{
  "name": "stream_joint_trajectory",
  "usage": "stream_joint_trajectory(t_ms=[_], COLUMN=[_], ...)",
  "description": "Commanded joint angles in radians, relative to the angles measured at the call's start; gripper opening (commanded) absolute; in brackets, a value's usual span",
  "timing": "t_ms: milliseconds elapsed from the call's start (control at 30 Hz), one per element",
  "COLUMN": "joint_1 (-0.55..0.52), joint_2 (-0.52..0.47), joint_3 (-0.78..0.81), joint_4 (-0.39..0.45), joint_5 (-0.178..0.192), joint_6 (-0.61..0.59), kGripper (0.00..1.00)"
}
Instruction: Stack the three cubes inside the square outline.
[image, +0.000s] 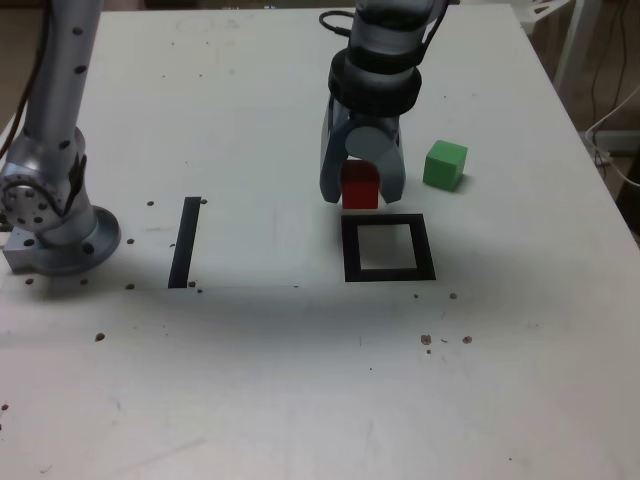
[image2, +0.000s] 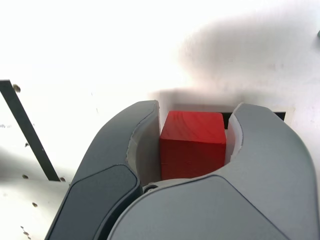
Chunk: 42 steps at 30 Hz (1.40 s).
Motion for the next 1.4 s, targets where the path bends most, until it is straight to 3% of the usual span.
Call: stream_joint_trajectory(t_ms=[0,467,1367], joint_1=[-0.012,-0.102,-0.131], joint_2=[0.005,0.044,0.099], joint_3=[-0.009,-0.052,-0.045], joint_4=[0.009,0.039,-0.035], joint_5=[-0.005,-0.025,-0.036], joint_6=[-0.015,-0.116,-0.145], kGripper=[0.28,0.29,0.31])
